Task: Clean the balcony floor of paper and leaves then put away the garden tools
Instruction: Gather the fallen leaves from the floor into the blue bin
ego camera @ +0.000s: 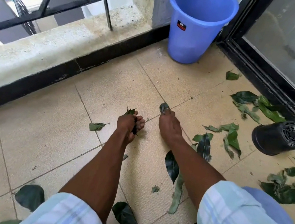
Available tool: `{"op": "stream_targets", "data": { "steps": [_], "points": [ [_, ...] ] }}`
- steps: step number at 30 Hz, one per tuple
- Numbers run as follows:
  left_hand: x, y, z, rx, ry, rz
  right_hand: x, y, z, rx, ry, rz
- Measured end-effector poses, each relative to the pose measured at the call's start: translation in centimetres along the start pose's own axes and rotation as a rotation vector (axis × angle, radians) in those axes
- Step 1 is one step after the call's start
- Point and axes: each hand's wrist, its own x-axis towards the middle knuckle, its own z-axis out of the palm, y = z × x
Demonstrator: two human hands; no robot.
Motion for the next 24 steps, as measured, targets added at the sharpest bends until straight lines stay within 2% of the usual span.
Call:
{"op": "stream_targets", "data": {
  "steps": [3,5,8,10,12,14,17,20,22,24],
  "points": [
    [-0.3,-0.3,-0.4,-0.067,-0.034,-0.033,-0.4,0.4,0.7,0.070,0.113,-0.021],
    [-0.6,-0.5,-0.8,-0.078,-0.039,-0.033,0.2,0.4,0.3,0.217,0.089,0.090],
    [-1.4,0.0,-1.8,-0.117,-0.064,-0.007,1.3,-1.2,-2.0,0.750,-0.003,0.337],
    [-1.6,0.5,-2.9,-0.165,-0.077,-0.010,1.4,-3.6,-4.4,1.116,-0.150,0.330],
    [-2.1,1.3,-4.0,-0.193,-0.107,-0.025,0.8,-6.3,-5.9,1.263,-0.307,0.243],
    [-2.5,1.9,-5.2,-0.226,-0.120,-0.013,0.2,-8.7,-6.4,1.240,-0.345,0.190],
    [-3.3,2.1,-7.1,-0.235,-0.074,0.033,-0.2,-11.6,-5.5,1.072,-0.311,0.123],
    [-3.0,2.0,-9.5,-0.236,0.122,0.103,-0.4,-13.2,-4.9,0.988,-0.355,0.035],
    [-2.7,2.2,-11.0,-0.339,0.240,0.117,-0.4,-12.9,-4.5,0.985,-0.371,-0.016],
    [-2.6,2.4,-12.4,-0.433,0.318,0.104,-1.0,-12.3,-3.7,0.849,-0.410,-0.104]
  ]
}}
